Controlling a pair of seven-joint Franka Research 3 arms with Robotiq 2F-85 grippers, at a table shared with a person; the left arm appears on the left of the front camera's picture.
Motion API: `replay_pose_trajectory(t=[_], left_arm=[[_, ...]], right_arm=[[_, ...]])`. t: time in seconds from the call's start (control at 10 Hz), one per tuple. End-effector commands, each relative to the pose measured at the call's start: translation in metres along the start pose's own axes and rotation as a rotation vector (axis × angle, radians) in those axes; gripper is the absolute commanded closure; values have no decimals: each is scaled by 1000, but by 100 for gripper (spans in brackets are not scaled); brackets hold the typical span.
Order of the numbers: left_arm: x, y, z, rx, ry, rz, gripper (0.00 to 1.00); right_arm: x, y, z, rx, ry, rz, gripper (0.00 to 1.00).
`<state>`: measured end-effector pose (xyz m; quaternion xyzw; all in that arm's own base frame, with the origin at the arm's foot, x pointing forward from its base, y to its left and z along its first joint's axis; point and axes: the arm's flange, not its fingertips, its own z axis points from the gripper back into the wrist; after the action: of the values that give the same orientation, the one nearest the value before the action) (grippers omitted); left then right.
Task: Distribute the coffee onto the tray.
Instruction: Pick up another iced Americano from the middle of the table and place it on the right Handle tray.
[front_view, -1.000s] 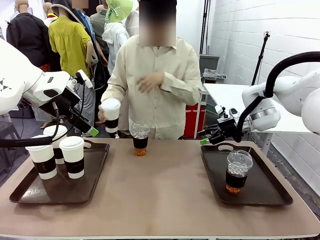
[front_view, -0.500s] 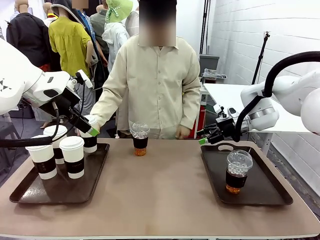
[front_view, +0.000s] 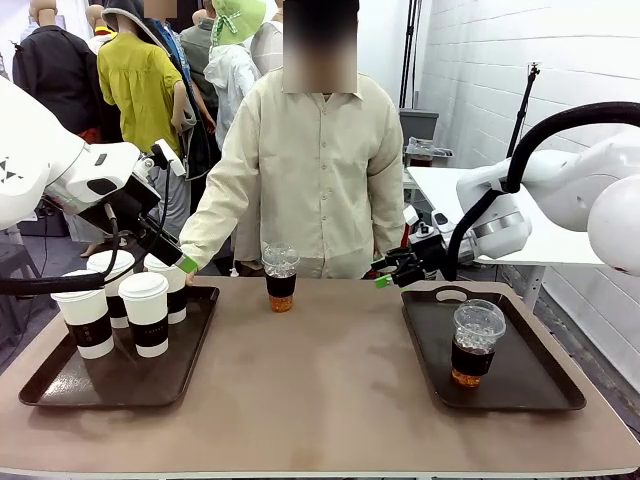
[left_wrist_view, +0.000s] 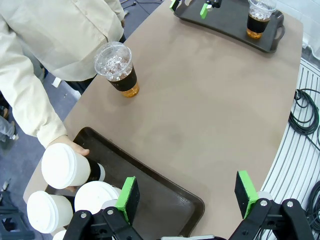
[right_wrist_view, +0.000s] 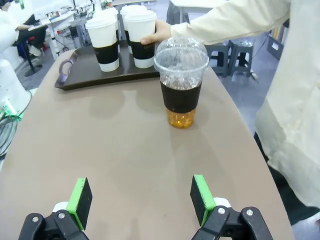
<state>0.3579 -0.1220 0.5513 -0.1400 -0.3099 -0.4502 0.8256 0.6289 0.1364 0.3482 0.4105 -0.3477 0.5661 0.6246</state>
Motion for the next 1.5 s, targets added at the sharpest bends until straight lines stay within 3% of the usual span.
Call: replay_pose_trajectory(t=[0.0,0.7,1.0,1.4], left_arm=[[0,3,1,-2,8,-6,0],[0,3,1,-2,8,-6,0],[0,3,1,-2,8,-6,0],[0,3,1,-2,8,-6,0]], right_arm=[[13,-11,-16,-27,-9,-21,0],[12,-18,-74,-99,-74,24,0],[3,-20,-96,-45,-82,40,0],[1,-13,-94,-38,-62,21,0]])
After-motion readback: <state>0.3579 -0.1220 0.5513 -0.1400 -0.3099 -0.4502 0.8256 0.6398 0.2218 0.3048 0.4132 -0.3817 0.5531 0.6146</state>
